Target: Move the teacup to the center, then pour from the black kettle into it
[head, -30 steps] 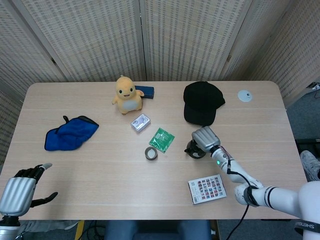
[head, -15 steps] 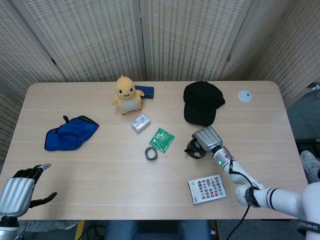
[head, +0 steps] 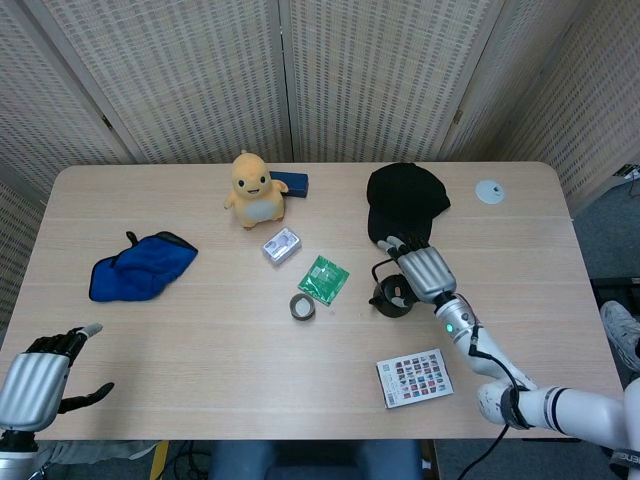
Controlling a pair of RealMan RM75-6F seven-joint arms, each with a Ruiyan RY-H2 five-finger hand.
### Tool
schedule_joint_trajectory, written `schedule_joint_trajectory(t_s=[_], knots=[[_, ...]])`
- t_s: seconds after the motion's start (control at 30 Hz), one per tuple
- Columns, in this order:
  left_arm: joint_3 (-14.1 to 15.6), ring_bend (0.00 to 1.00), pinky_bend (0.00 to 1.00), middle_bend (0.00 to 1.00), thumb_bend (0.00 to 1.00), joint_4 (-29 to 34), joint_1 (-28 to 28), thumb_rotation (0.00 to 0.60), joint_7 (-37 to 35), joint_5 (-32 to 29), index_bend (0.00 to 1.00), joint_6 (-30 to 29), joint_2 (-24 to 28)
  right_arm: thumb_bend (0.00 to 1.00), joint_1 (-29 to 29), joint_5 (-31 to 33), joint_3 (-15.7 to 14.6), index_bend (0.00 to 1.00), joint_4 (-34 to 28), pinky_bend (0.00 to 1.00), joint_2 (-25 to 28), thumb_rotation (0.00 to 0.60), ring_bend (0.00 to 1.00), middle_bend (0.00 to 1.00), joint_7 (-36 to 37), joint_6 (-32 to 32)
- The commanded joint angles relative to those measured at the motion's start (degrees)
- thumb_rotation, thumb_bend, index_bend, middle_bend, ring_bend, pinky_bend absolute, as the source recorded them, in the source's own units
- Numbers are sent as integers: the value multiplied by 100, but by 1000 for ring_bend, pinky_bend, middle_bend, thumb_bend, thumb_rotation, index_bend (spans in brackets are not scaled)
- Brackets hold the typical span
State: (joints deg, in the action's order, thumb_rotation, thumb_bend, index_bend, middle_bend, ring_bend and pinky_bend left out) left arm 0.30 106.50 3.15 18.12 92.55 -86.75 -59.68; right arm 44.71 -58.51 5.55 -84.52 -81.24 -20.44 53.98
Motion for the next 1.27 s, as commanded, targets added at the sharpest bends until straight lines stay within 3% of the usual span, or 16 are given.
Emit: schedule_joint_trajectory(t_s=[0.03, 0.13, 0.3, 0.57, 0.83, 1.0, 1.27], knots=[[-8, 379, 358, 310, 130, -11, 11, 478, -18, -7, 235, 9, -1, 0, -323, -277, 6, 118, -234, 53, 124, 495, 0, 101, -41, 602], [-21, 380, 358, 310, 130, -34, 31, 474, -49, -18, 235, 28, -14, 0, -601, -483, -46, 118, -520, 53, 320, 508, 0, 102, -37, 1044], [-44, 380, 357, 310, 130, -87, 56, 474, -87, -50, 235, 49, -58, 0, -1105, -986, -308, 118, -895, 53, 674, 599, 0, 124, 193, 1602], [-97, 379, 355, 310, 130, -149, 109, 471, -76, -98, 235, 76, -132, 2, -2061, -1874, -854, 118, -1218, 53, 1104, 600, 7, 177, 718, 2560], [-114, 380, 353, 310, 130, -201, 152, 478, 13, -131, 235, 119, -251, 12, -2882, -2779, -1332, 127, -1209, 53, 1196, 600, 43, 211, 1036, 3365], [-126, 379, 351, 310, 130, -202, 167, 475, 49, -121, 235, 104, -291, 12, -3200, -2985, -1437, 127, -1336, 53, 1262, 600, 43, 218, 936, 3572], [-117, 380, 351, 310, 130, -267, 142, 475, 3, -123, 235, 44, -329, 12, -3435, -3074, -1341, 128, -1427, 53, 1319, 600, 43, 218, 907, 3573]])
